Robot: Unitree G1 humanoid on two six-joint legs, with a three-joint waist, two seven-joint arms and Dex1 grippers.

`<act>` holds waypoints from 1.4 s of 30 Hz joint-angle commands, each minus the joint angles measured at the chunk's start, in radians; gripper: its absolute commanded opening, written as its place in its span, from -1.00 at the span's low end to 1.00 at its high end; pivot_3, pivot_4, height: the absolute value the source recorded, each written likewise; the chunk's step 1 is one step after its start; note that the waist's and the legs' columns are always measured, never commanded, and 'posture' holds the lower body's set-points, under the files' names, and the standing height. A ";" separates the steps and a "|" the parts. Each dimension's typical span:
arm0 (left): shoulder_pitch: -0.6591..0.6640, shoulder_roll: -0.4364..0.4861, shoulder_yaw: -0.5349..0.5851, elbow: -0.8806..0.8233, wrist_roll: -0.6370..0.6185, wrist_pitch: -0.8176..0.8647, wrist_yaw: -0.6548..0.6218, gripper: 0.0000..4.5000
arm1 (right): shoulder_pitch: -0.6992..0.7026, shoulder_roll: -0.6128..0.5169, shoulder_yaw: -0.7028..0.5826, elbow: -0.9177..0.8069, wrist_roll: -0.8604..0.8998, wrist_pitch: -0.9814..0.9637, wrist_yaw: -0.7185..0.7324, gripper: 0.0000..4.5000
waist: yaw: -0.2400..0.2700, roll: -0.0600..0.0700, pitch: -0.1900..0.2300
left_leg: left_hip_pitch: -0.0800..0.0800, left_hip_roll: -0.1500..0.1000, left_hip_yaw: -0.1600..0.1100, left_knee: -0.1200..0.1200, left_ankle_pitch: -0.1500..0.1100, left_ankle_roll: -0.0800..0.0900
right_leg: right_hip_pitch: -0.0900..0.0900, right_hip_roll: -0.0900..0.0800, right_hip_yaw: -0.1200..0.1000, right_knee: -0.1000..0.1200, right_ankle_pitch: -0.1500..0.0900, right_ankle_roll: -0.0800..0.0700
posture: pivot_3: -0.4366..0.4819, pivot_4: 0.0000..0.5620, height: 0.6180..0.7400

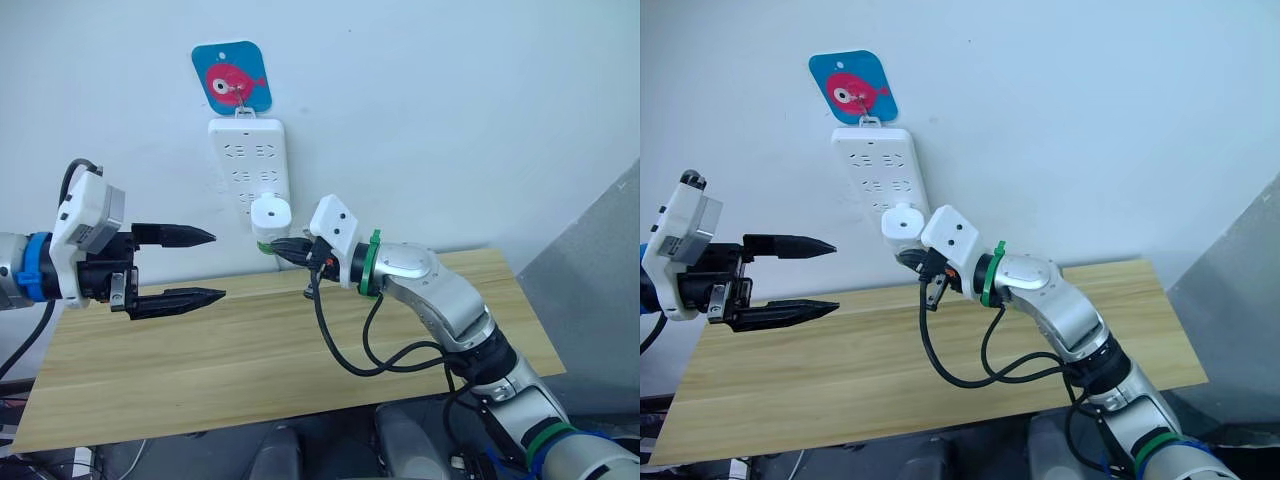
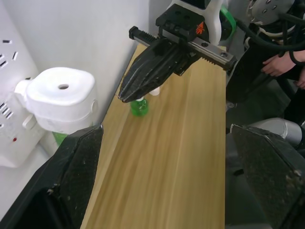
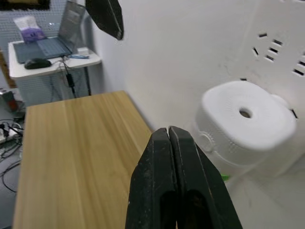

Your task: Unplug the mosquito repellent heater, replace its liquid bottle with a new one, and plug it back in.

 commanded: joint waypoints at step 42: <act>-0.084 0.009 -0.087 0.066 0.063 -0.088 -0.002 1.00 | 0.023 0.139 -0.038 0.037 -0.118 0.036 -0.140 -0.99 | -0.003 -0.002 -0.002 | 0.000 0.000 0.000 0.000 0.000 0.000 | 0.000 0.000 0.000 0.001 0.000 0.000 | -0.16 -0.58 1.00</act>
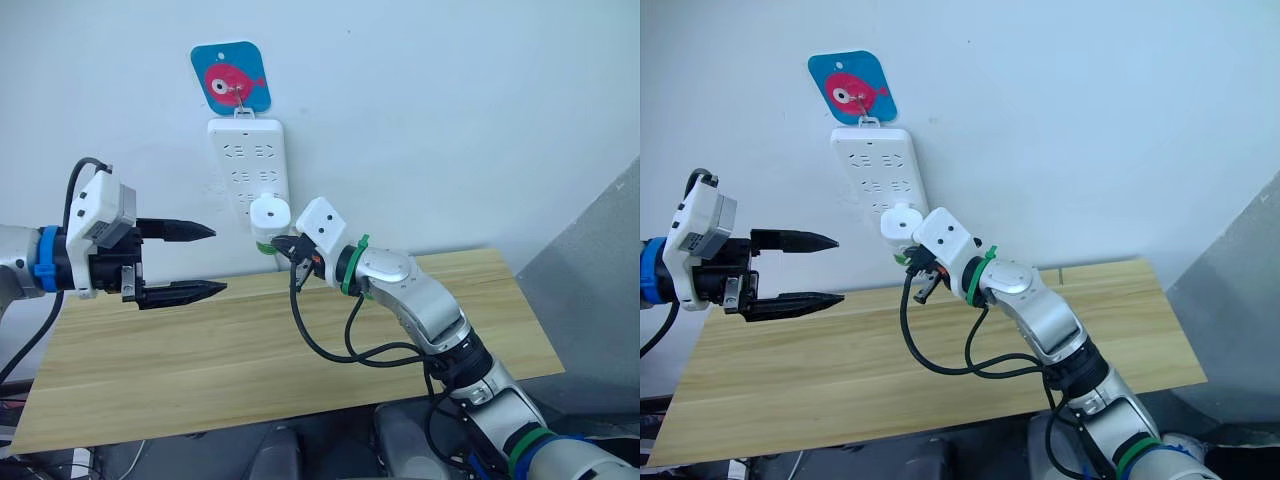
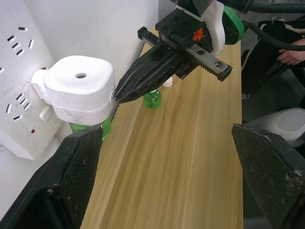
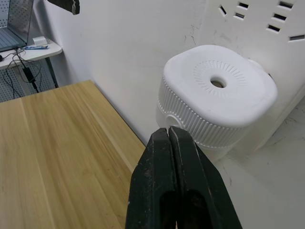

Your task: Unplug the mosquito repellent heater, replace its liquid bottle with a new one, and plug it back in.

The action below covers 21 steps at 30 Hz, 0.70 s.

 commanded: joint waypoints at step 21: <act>-0.035 -0.003 -0.021 0.005 0.008 -0.018 0.006 1.00 | 0.020 0.071 -0.055 -0.121 0.074 0.068 -0.045 -0.99 | 0.002 -0.002 -0.001 | 0.004 0.000 -0.001 0.000 0.003 -0.004 | 0.000 0.001 0.000 0.011 0.000 0.000 | -0.18 -0.55 1.00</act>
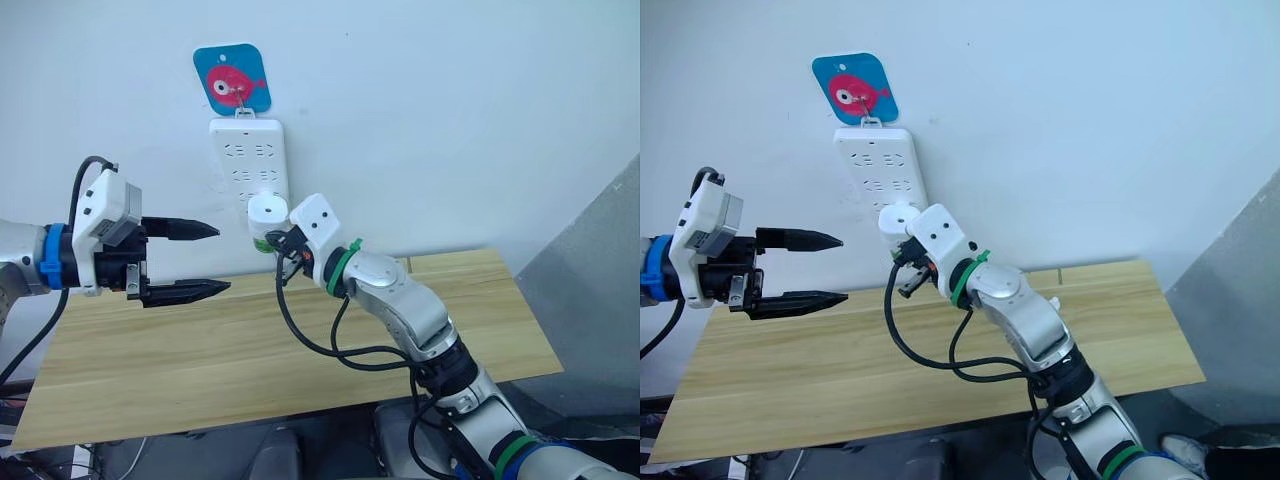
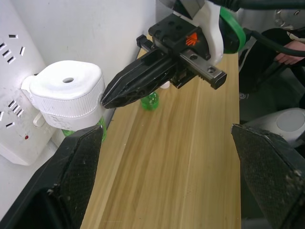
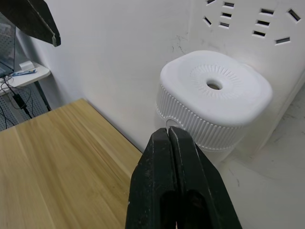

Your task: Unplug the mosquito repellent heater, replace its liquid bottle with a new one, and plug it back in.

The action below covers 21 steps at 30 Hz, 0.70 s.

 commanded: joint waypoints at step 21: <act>0.208 -0.011 0.108 0.180 0.194 -0.300 -0.057 1.00 | 0.097 -0.771 -0.209 -0.405 0.222 0.007 0.606 -0.29 | 0.018 -0.003 -0.005 | -0.001 0.000 0.001 -0.001 0.000 0.000 | 0.001 -0.001 -0.001 -0.004 -0.002 -0.002 | -0.12 -0.76 1.00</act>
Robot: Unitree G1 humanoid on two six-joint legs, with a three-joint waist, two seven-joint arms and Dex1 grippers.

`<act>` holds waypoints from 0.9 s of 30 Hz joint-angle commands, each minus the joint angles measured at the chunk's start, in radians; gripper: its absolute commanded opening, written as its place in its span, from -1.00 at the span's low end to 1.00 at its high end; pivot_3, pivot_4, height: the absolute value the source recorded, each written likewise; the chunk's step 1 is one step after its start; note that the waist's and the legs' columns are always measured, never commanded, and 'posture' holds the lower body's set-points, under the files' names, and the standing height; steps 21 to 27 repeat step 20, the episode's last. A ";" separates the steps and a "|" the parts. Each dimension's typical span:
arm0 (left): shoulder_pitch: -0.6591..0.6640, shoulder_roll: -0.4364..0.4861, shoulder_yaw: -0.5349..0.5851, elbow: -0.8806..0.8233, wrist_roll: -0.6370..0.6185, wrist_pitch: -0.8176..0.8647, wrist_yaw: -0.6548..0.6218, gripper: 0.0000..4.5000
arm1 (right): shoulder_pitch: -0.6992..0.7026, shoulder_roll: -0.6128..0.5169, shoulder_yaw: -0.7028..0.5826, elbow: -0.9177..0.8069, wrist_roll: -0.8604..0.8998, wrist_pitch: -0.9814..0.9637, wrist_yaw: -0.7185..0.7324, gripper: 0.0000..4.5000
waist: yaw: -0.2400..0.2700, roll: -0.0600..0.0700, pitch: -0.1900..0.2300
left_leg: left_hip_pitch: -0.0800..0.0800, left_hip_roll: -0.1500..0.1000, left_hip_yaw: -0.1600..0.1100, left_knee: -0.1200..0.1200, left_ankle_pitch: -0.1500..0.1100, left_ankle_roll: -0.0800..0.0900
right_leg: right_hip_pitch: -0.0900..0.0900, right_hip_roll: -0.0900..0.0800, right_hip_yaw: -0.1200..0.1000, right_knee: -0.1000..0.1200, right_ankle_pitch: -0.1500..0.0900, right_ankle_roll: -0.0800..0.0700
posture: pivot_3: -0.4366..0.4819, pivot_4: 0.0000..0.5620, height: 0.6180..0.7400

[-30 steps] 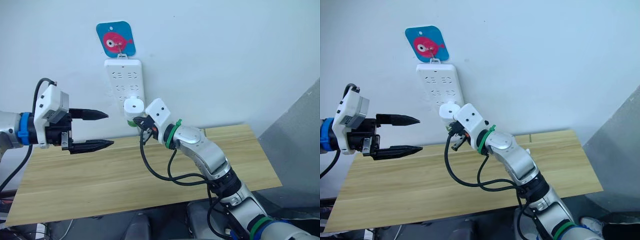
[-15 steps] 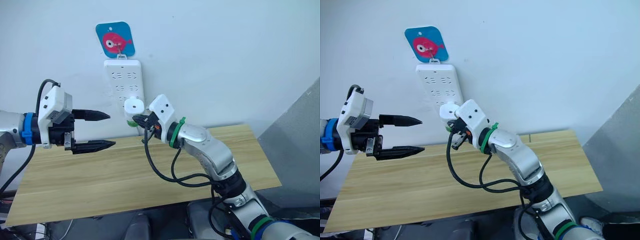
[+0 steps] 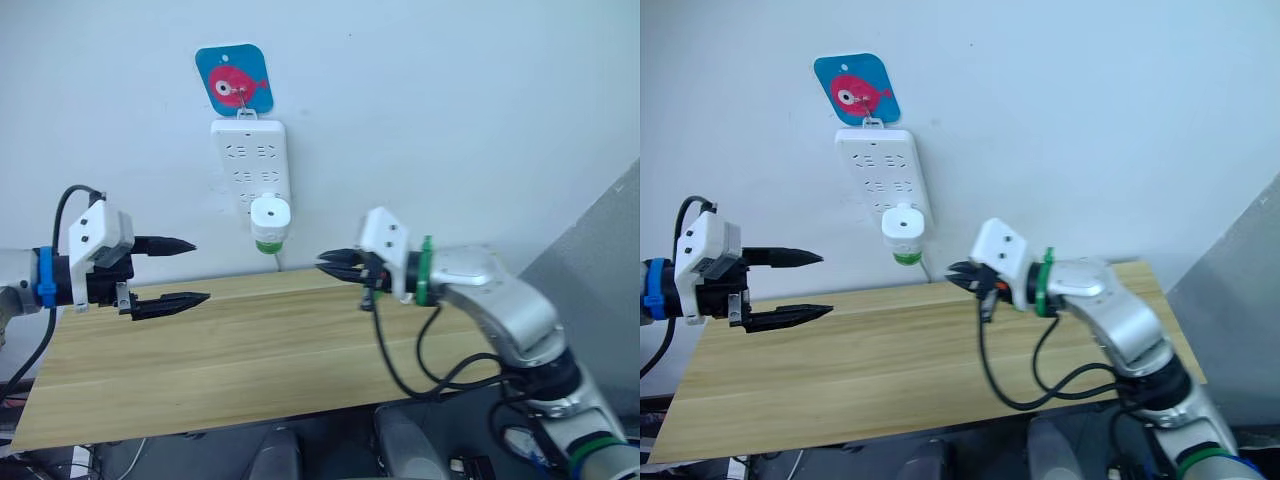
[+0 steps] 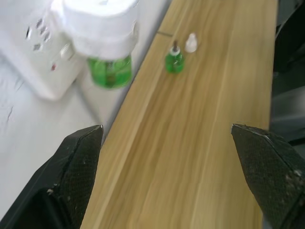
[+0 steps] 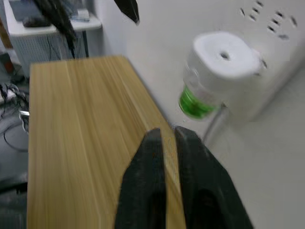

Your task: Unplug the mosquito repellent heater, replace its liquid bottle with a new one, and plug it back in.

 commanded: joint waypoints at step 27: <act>0.197 -0.018 0.159 -0.068 0.064 -0.002 0.067 1.00 | 0.210 -0.544 -0.405 0.164 0.073 -0.314 0.441 0.97 | 0.037 0.000 -0.050 | 0.013 0.001 0.006 -0.001 -0.002 0.003 | 0.014 0.000 0.002 -0.009 0.000 0.000 | -0.10 -0.88 1.00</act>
